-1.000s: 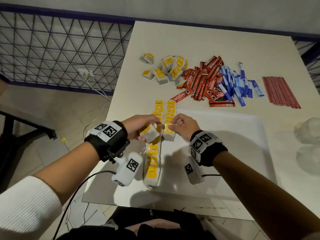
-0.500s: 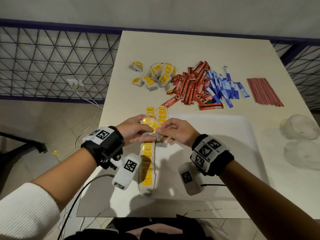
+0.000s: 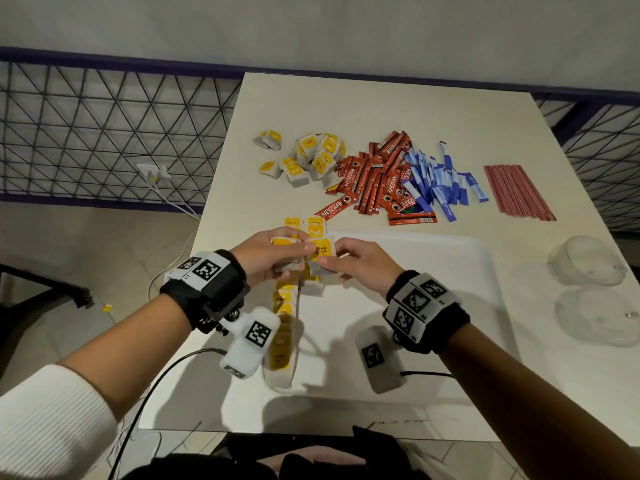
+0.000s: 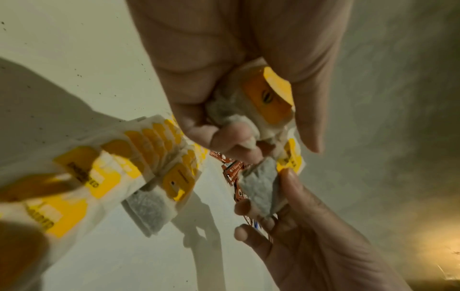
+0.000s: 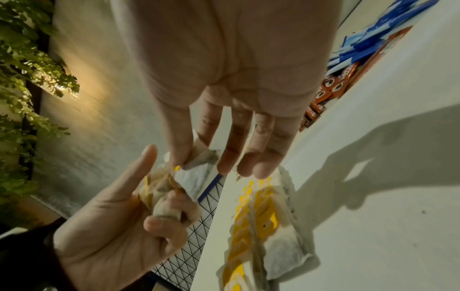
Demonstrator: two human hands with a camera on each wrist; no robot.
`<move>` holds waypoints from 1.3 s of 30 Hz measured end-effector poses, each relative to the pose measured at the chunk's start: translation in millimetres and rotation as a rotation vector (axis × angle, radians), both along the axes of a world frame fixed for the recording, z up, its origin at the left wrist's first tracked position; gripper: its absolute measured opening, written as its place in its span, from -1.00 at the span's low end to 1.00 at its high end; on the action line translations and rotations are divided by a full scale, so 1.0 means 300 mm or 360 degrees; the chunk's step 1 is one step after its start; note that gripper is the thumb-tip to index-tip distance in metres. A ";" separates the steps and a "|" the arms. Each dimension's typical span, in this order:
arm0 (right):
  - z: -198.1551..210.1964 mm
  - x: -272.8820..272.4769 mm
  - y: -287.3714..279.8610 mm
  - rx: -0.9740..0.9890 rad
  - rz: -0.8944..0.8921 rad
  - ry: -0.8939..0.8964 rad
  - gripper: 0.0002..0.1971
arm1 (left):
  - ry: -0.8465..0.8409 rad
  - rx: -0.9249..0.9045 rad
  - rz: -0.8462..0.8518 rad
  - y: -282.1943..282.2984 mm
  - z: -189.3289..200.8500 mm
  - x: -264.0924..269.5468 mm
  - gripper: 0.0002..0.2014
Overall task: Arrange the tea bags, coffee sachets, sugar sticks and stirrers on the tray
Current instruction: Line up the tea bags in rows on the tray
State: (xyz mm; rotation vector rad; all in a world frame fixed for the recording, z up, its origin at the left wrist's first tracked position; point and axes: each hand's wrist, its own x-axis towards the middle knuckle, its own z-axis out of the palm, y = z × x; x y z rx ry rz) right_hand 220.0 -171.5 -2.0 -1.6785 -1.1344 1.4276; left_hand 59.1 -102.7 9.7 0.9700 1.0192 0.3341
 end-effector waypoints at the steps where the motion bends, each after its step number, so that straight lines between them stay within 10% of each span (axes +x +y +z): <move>1: 0.002 0.003 0.000 0.0011 -0.0026 0.0014 -0.84 | 0.0001 -0.0008 -0.0015 -0.002 0.001 -0.004 -0.89; 20: 0.011 0.044 -0.041 0.0077 0.0309 0.0103 -0.87 | 0.0320 0.0453 -0.0029 -0.107 -0.019 -0.027 -0.78; 39: -0.039 -0.071 -0.034 0.0144 -0.0262 0.0088 -0.89 | 0.0491 0.0333 -0.0295 -0.105 -0.066 -0.092 -0.93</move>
